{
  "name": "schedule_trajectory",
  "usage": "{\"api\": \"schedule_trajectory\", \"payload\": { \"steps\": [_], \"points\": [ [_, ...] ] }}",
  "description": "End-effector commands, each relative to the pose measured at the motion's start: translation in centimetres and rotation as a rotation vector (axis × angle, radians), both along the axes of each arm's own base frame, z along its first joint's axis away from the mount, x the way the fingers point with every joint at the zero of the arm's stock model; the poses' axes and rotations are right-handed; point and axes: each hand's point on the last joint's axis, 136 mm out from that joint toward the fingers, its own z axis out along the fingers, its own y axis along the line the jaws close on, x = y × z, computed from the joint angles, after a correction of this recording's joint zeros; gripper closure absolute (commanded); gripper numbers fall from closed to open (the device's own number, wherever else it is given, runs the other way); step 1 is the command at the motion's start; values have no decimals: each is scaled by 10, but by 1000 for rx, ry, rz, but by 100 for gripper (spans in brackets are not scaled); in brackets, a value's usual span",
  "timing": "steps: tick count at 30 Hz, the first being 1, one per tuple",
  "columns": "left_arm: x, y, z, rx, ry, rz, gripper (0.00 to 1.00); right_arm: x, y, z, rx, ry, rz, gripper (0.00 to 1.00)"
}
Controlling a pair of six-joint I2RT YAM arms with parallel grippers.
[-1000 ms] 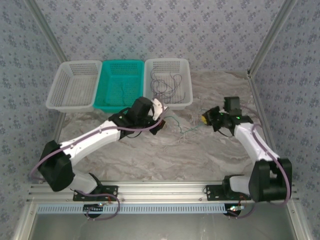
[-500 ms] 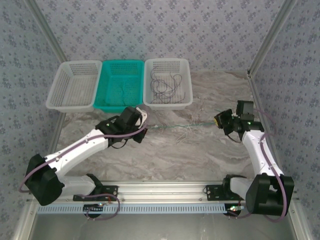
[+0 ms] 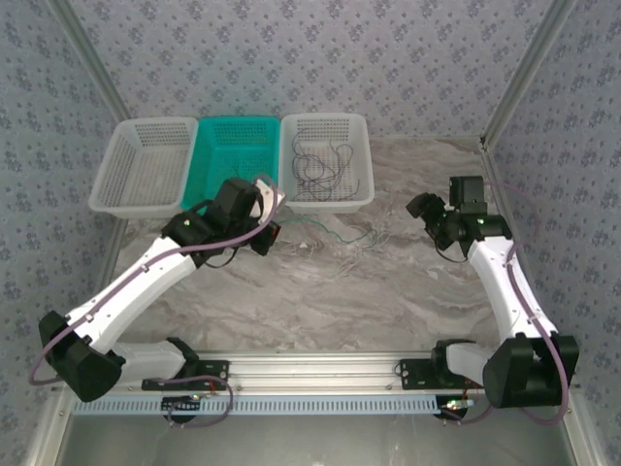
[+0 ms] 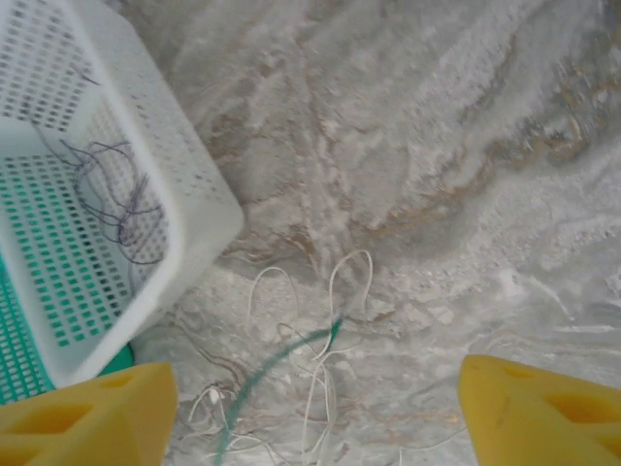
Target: Untangle the cables
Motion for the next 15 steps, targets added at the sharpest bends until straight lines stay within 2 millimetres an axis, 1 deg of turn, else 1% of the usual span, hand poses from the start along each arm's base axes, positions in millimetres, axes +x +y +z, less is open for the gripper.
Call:
{"api": "schedule_trajectory", "payload": {
  "steps": [1,3,4,5,6,8,11,14,15],
  "points": [
    [-20,0,11,115,13,-148,100,-7,11,13,-93,-2,113,17],
    [-20,1,25,152,-20,-174,100,-7,30,14,-101,1,181,13],
    [-18,4,36,164,-45,-168,100,-6,42,14,-105,2,219,11],
    [-15,7,47,171,-70,-152,100,-6,57,13,-94,-2,262,9],
    [-12,9,55,172,-91,-142,100,-5,71,12,-73,-6,298,3],
    [-10,7,72,151,-125,-139,100,-4,107,8,-6,-15,391,1],
    [-11,0,82,104,-124,-143,100,-12,164,-6,47,-35,608,2],
    [-9,0,85,72,-117,-109,100,-26,193,-32,-15,-16,790,6],
    [-9,1,85,64,-118,-93,100,-30,198,-39,-29,-10,832,8]
  ]
}}
